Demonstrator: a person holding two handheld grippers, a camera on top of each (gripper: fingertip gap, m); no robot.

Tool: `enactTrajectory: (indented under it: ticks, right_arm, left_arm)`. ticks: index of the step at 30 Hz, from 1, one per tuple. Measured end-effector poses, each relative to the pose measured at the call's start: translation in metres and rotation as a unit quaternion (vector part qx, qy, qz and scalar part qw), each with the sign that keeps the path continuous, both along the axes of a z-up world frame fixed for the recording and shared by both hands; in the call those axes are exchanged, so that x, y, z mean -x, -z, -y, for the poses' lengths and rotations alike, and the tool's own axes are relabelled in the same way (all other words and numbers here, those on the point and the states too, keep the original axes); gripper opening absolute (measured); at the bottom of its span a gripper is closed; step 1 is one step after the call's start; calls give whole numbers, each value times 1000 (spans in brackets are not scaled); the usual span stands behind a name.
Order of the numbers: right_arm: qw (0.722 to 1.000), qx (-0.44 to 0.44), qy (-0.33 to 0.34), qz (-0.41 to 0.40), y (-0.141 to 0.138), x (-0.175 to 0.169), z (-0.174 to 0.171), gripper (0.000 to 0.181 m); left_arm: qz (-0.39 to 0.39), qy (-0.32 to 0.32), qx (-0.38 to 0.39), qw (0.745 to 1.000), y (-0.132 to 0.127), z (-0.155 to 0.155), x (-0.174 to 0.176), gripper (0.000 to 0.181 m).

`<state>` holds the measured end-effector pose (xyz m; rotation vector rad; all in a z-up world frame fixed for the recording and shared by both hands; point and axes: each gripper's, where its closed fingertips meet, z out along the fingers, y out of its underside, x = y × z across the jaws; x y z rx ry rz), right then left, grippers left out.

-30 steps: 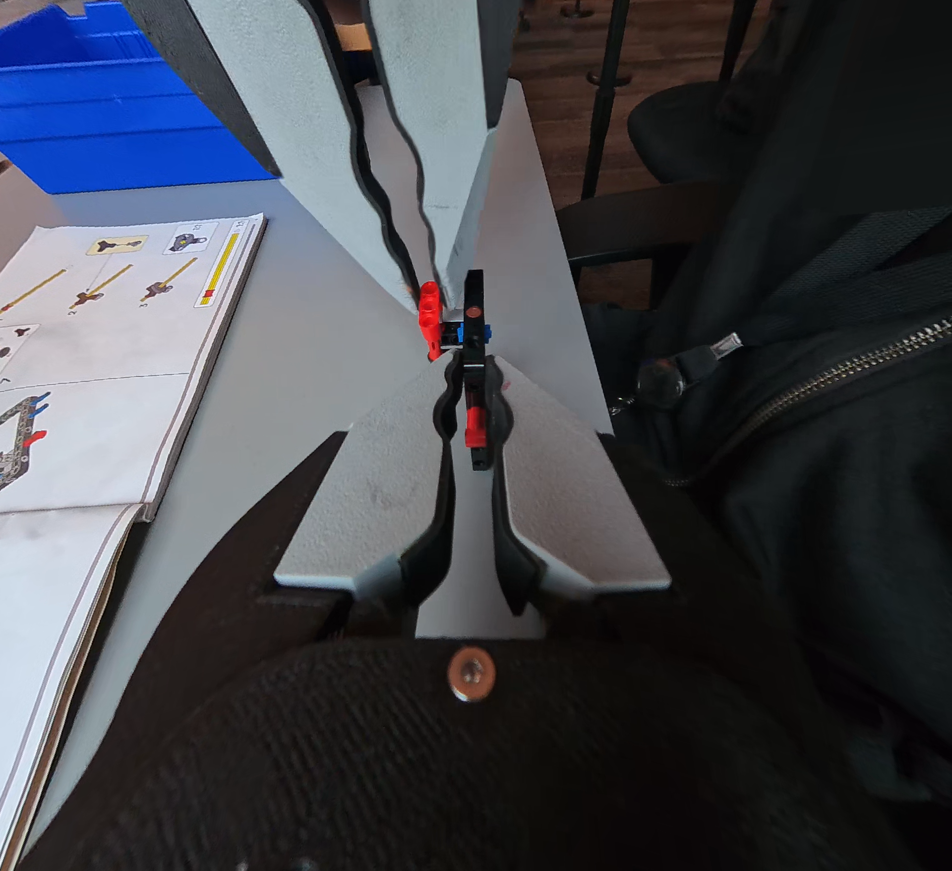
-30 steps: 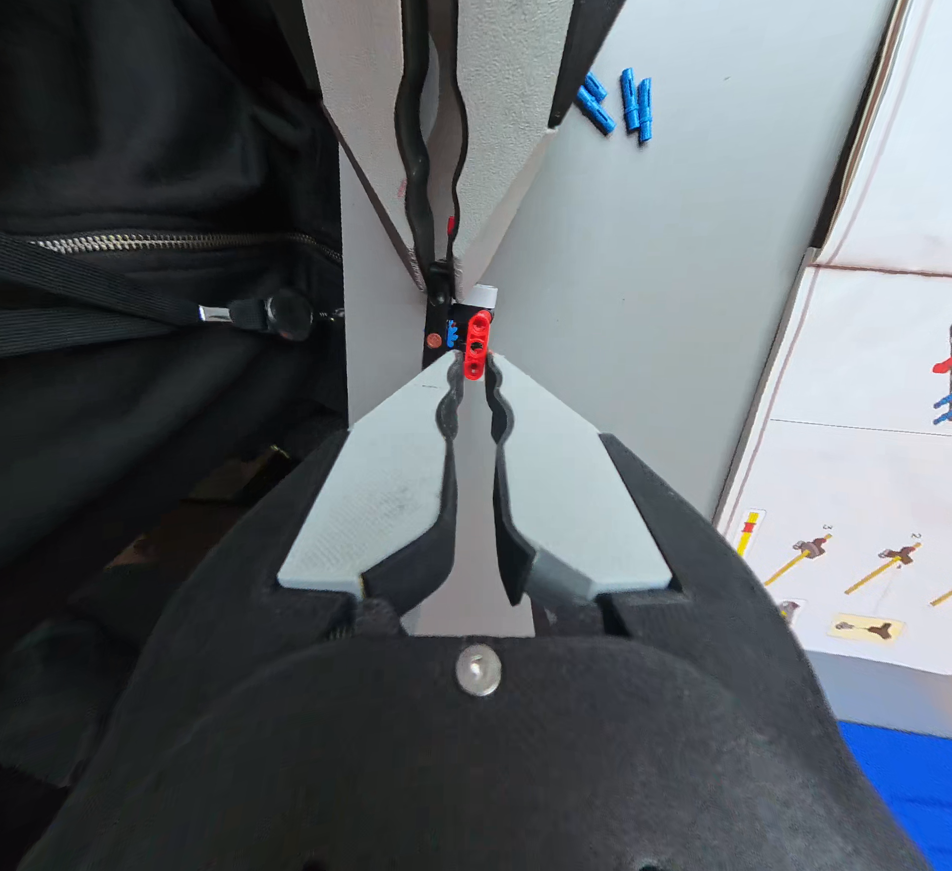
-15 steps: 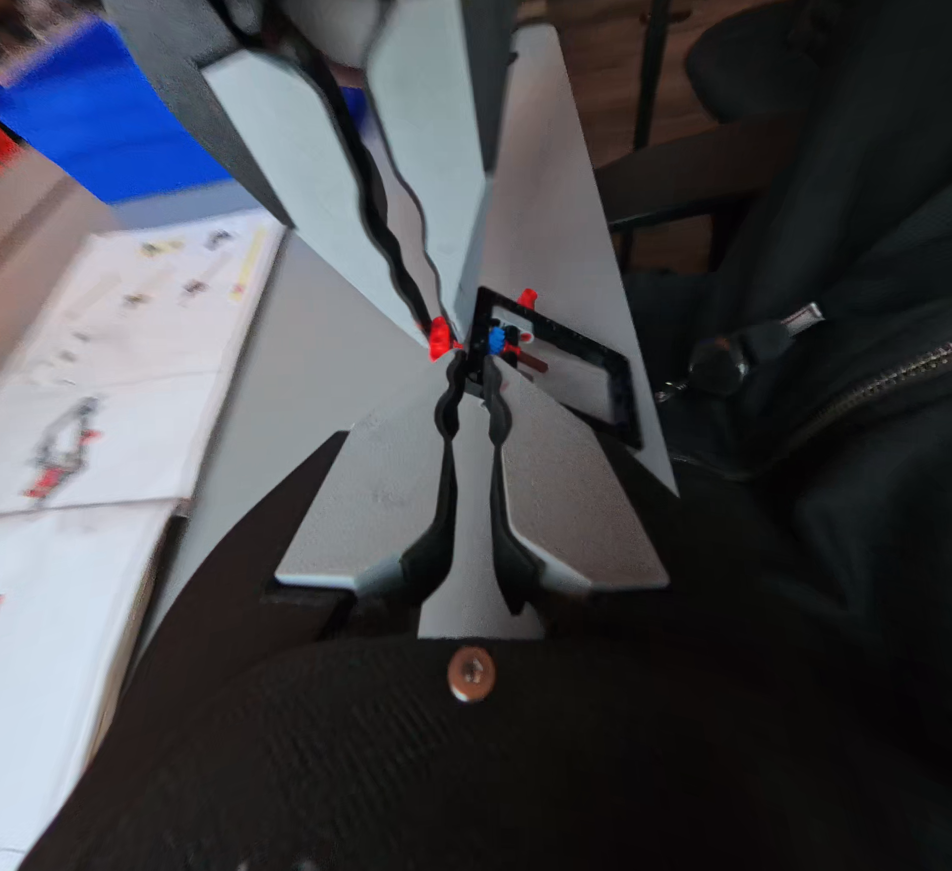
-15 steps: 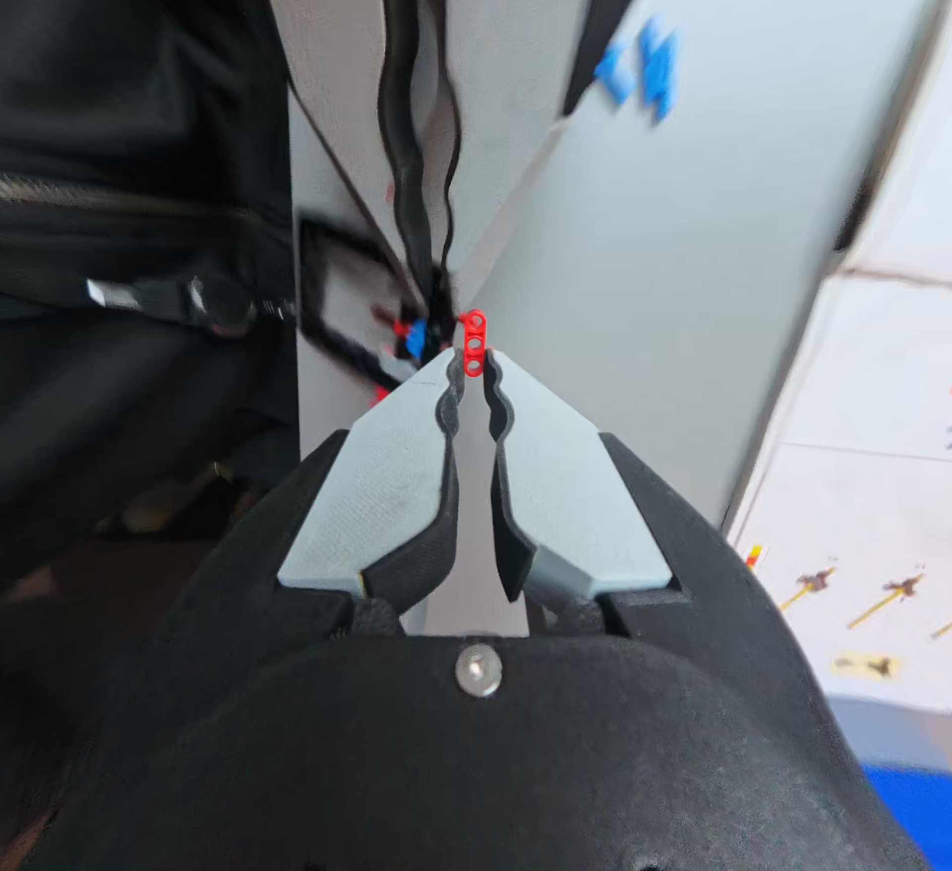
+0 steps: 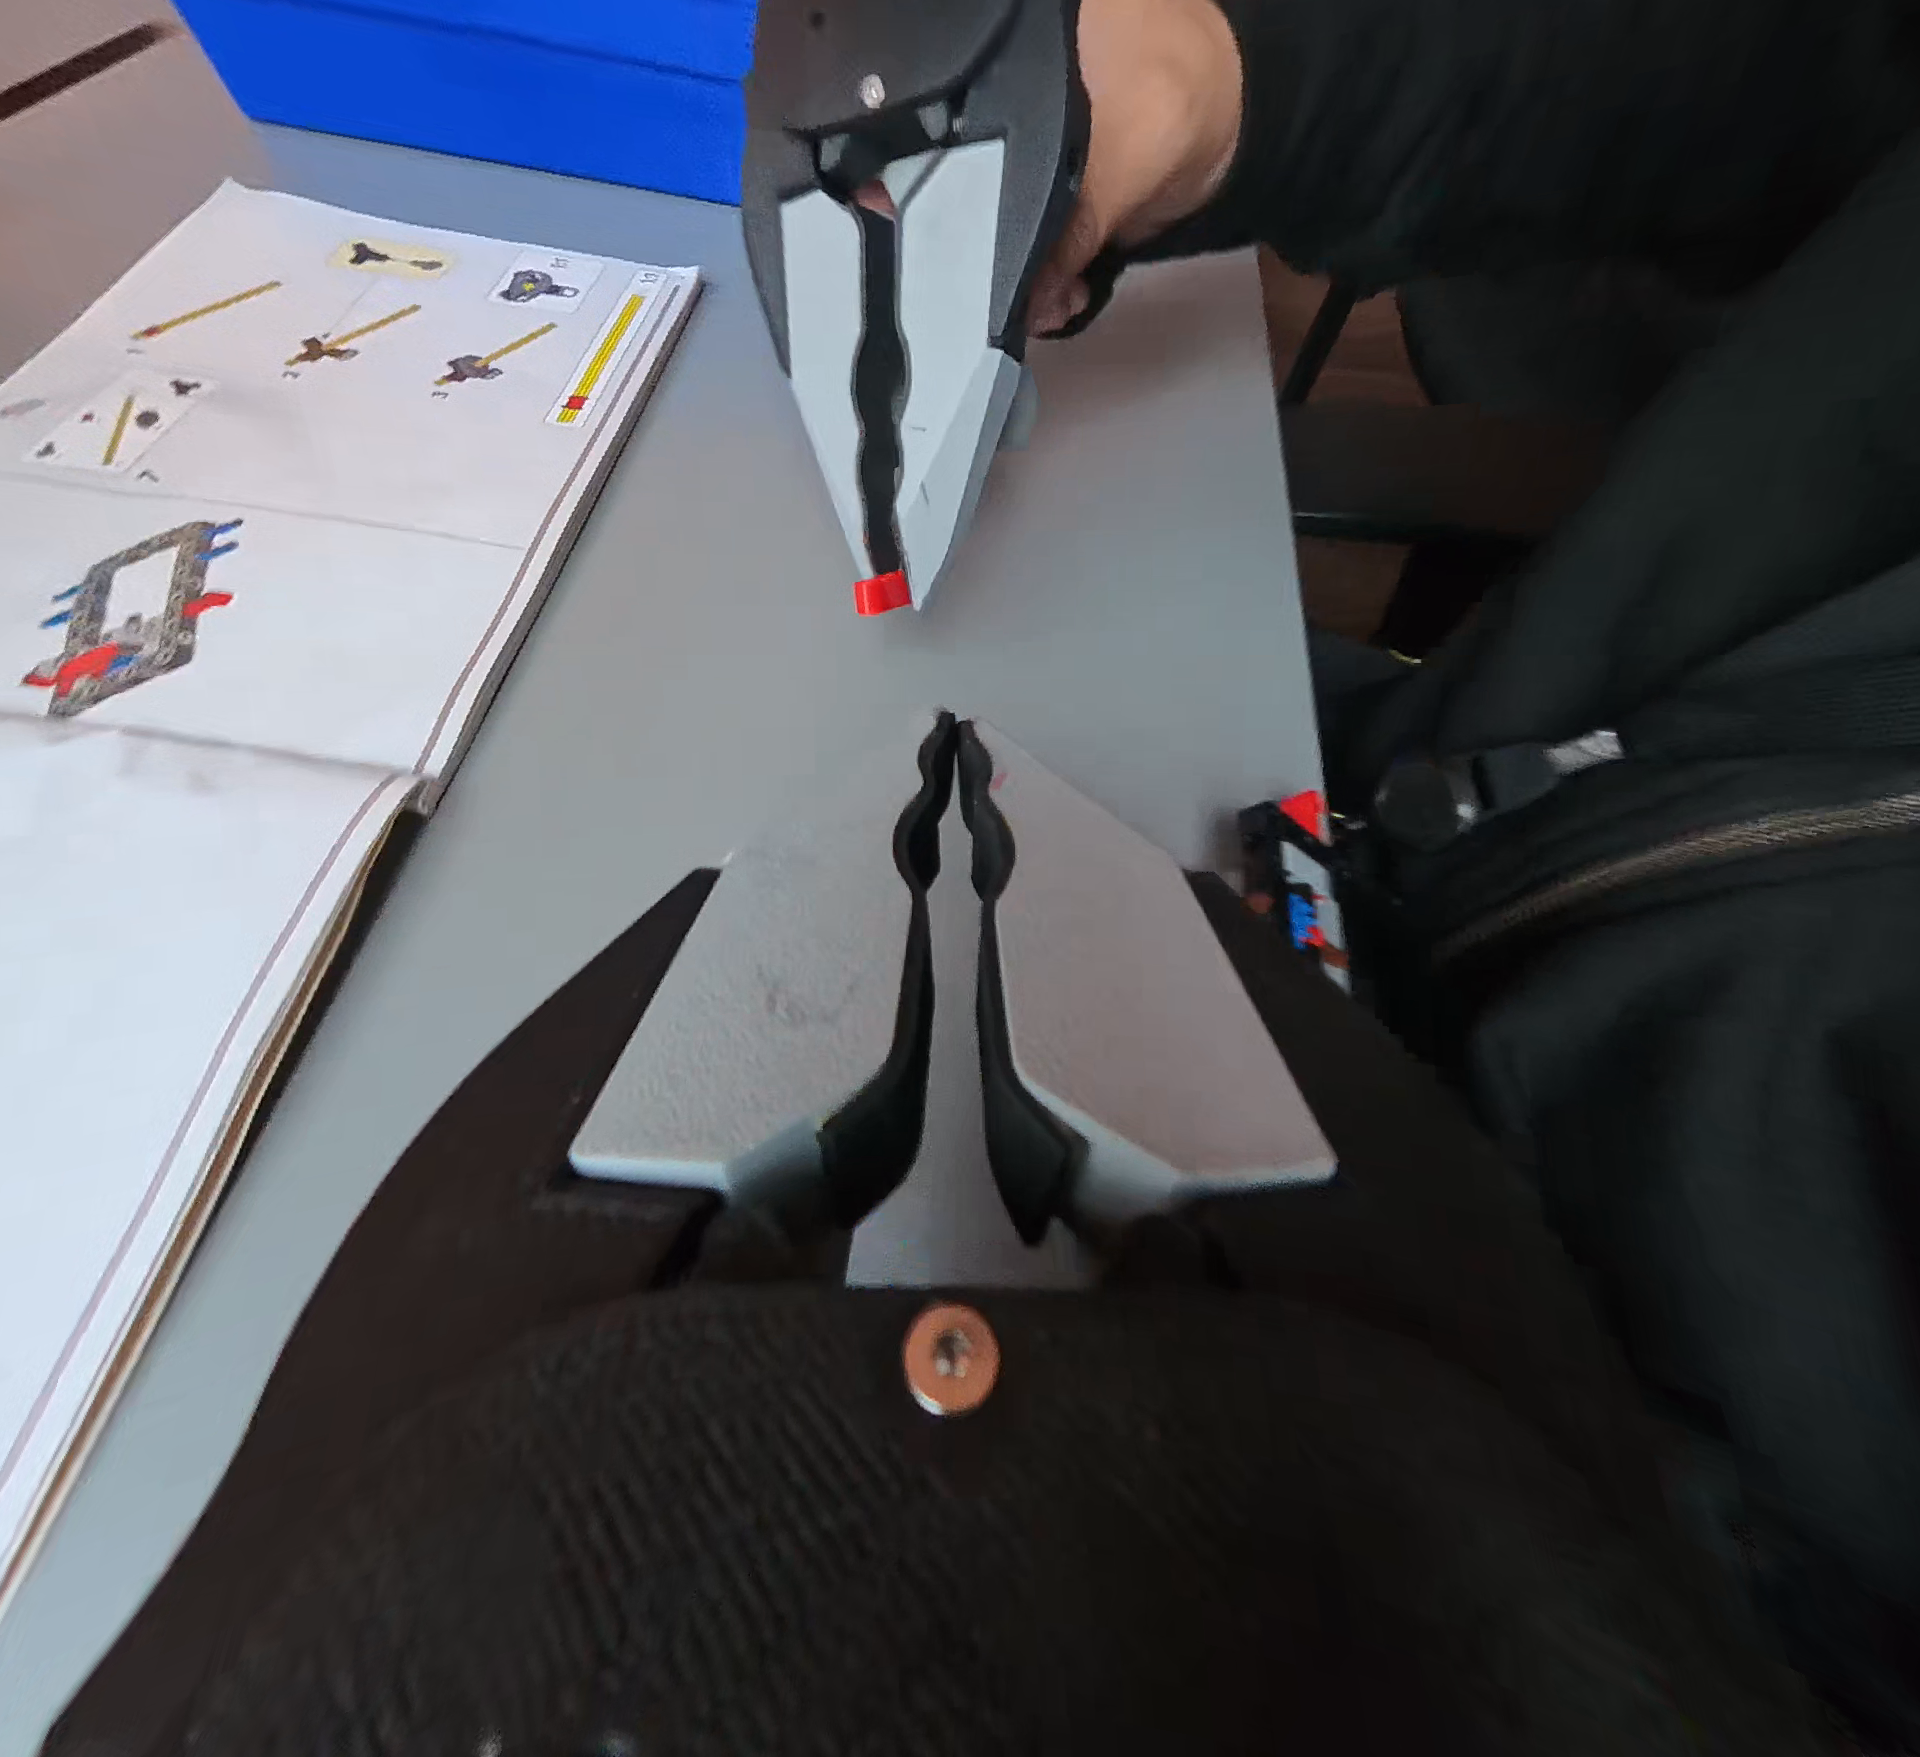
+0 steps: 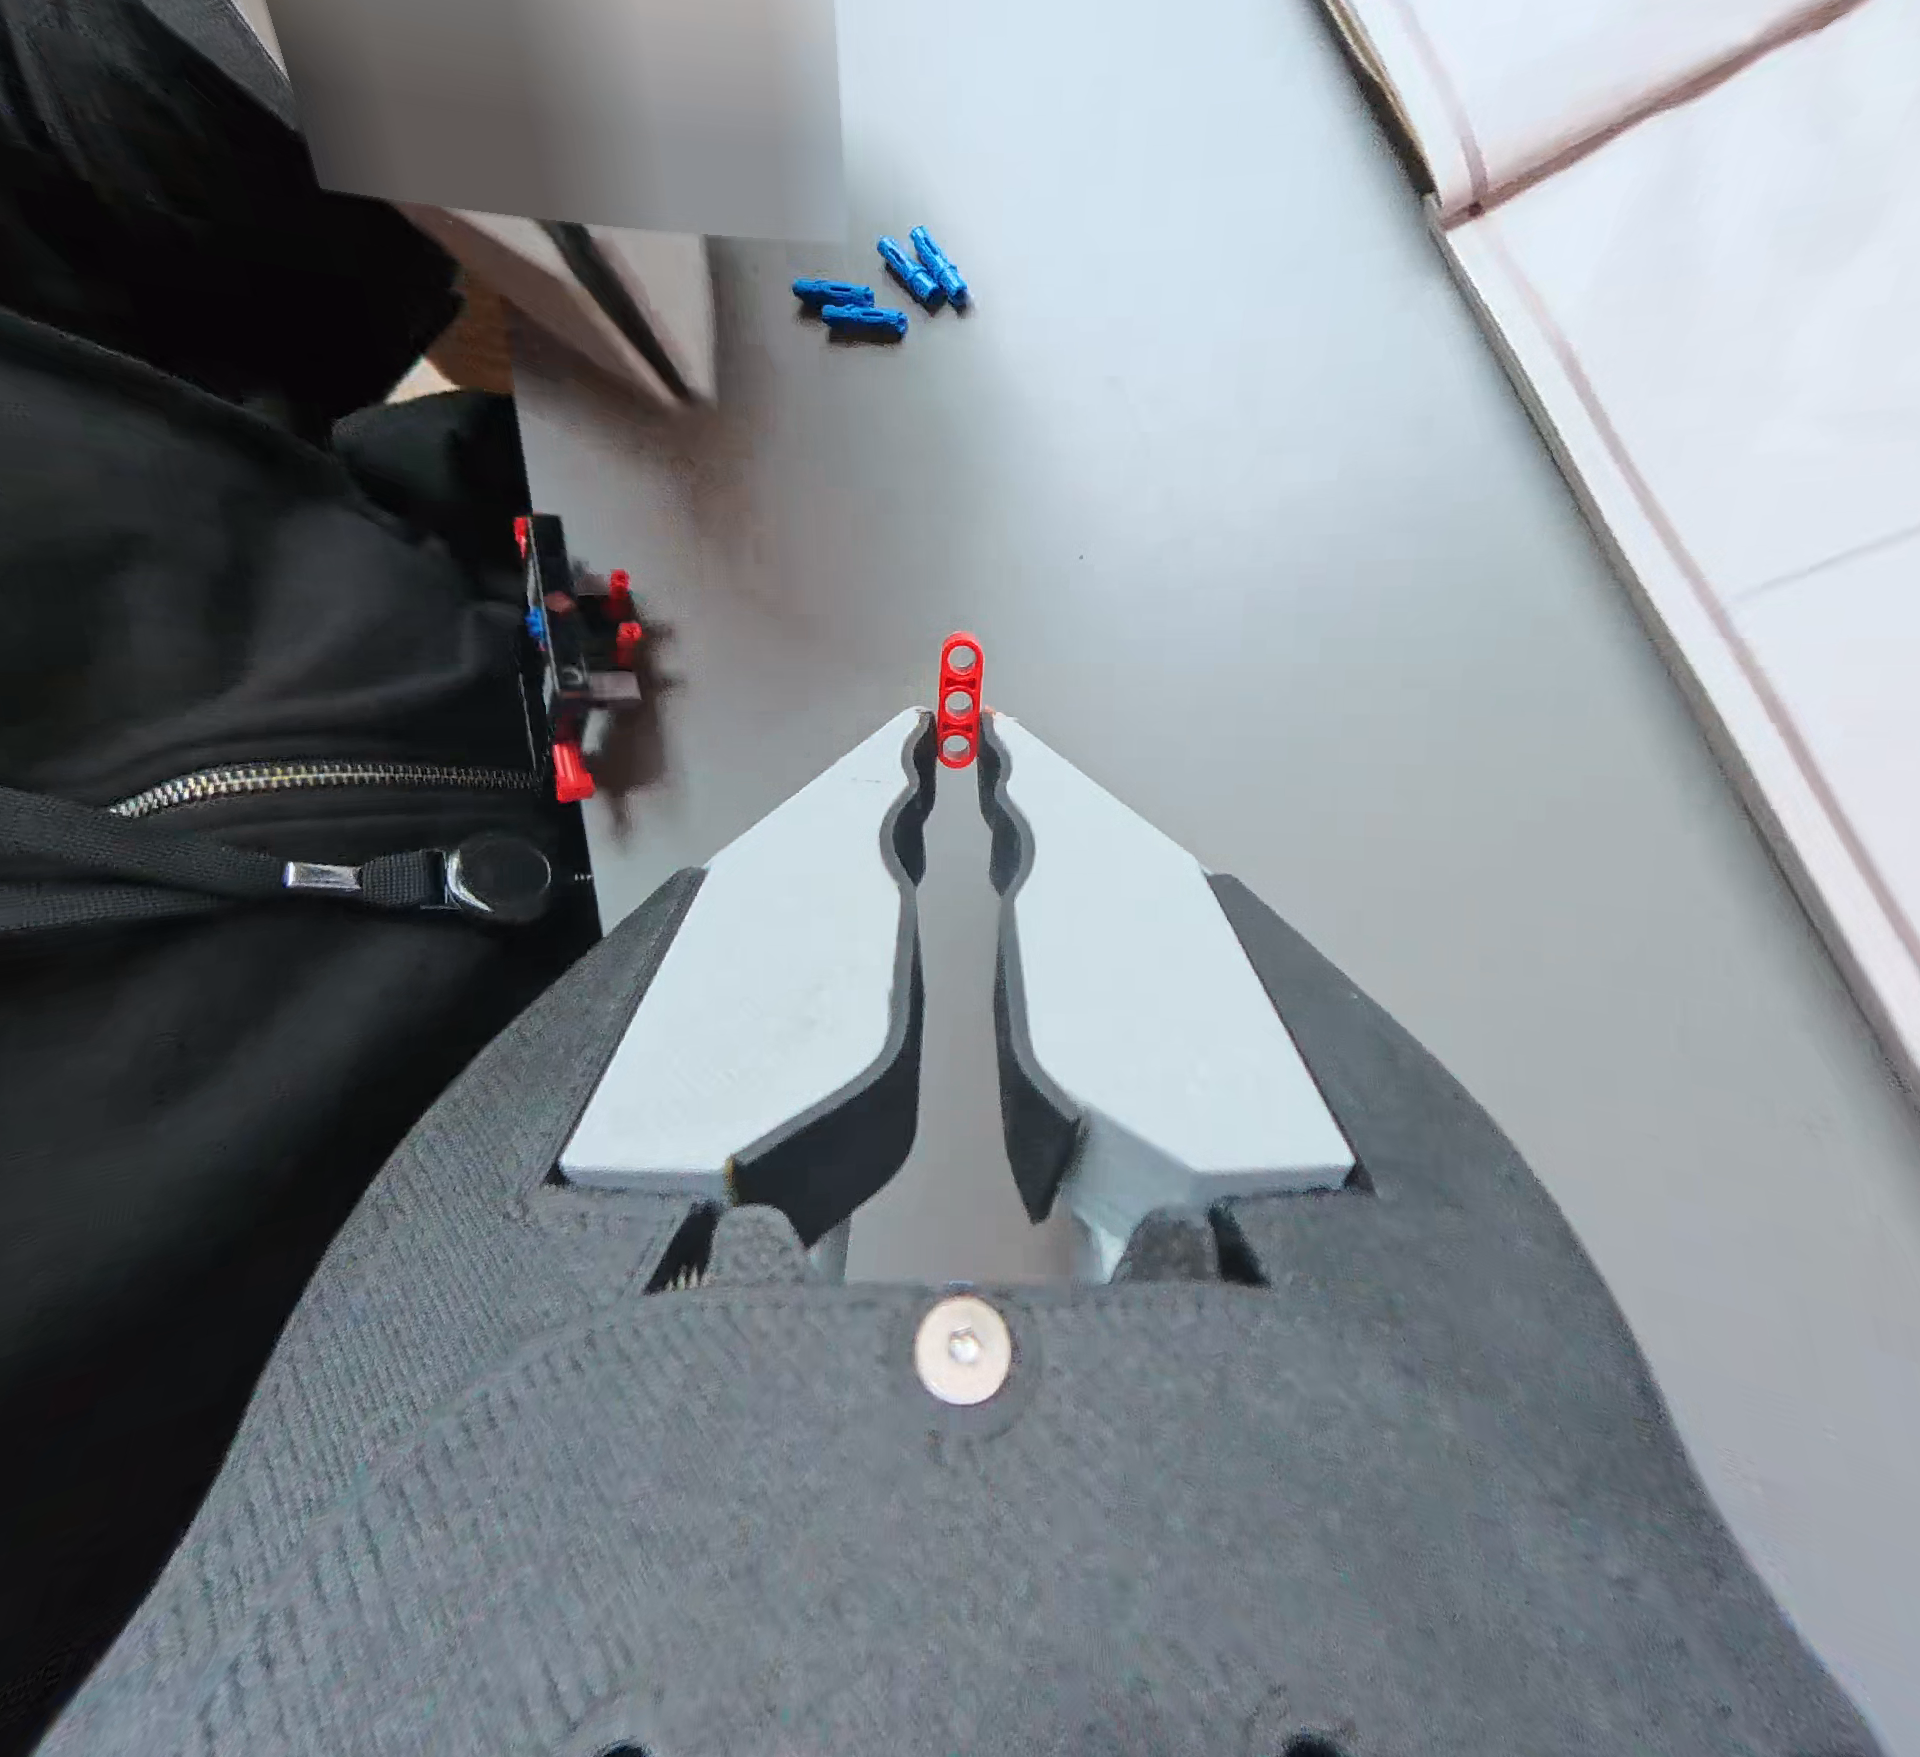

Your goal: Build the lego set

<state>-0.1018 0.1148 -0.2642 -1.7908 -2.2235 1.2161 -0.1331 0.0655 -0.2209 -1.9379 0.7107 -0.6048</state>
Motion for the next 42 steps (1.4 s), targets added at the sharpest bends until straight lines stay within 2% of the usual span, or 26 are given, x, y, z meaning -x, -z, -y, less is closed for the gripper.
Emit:
enactTrajectory:
  ticks: [2, 4, 8, 10, 13, 15, 17, 20, 23, 26, 29, 31, 33, 37, 42]
  right_arm:
    - [1000, 4, 8, -7, 5, -7, -2, 5]
    - [1000, -13, 16, -11, 12, -12, -10, 11]
    - [999, -22, 19, -15, 17, -20, -18, 14]
    - [1000, -17, 11, -19, 15, -21, -14, 13]
    - [999, -35, 12, -23, 18, -22, -15, 10]
    - [999, -37, 16, -21, 21, -23, -16, 12]
    - [999, -17, 10, -39, 12, -24, -9, 17]
    - [996, 24, -43, -73, -8, -35, 25, 28]
    - [993, -12, -85, -83, -9, -48, 45, 34]
    - [989, -101, -49, -97, -10, -56, 18, 30]
    - [989, -118, 8, -85, -13, -71, -18, 29]
    - [993, -104, 30, -53, -4, -82, -29, 35]
    - [994, -84, 36, -56, 0, -84, -26, 35]
    - [993, -91, 30, -74, 5, -79, -17, 32]
    - [991, -108, 32, -70, 14, -73, -24, 33]
  left_arm:
    - [19, 13, 25, 999, -9, 23, 4, 0]
    - [47, 46, 74, 995, -6, 50, -5, 13]
    - [35, 42, 142, 988, 25, 77, -17, 41]
    - [53, 63, 191, 978, 35, 89, -26, 36]
    - [66, 75, 220, 970, 45, 96, -39, 9]
    - [63, 74, 231, 968, 51, 95, -44, 8]
    - [74, 82, 230, 967, 48, 94, -49, 6]
    - [69, 86, 222, 969, 41, 94, -50, 6]
    - [84, 98, 212, 969, 20, 95, -53, 6]
    - [43, 94, 174, 979, -8, 92, -47, 6]
    - [-31, 51, 90, 994, -45, 75, -30, 6]
    - [-107, 13, 16, 994, -57, 55, -17, 6]
    - [-156, 3, -21, 987, -48, 41, -18, 6]
    - [-183, 7, 14, 983, -10, 24, -28, 6]
    - [-170, 11, 45, 984, 0, 11, -24, 6]
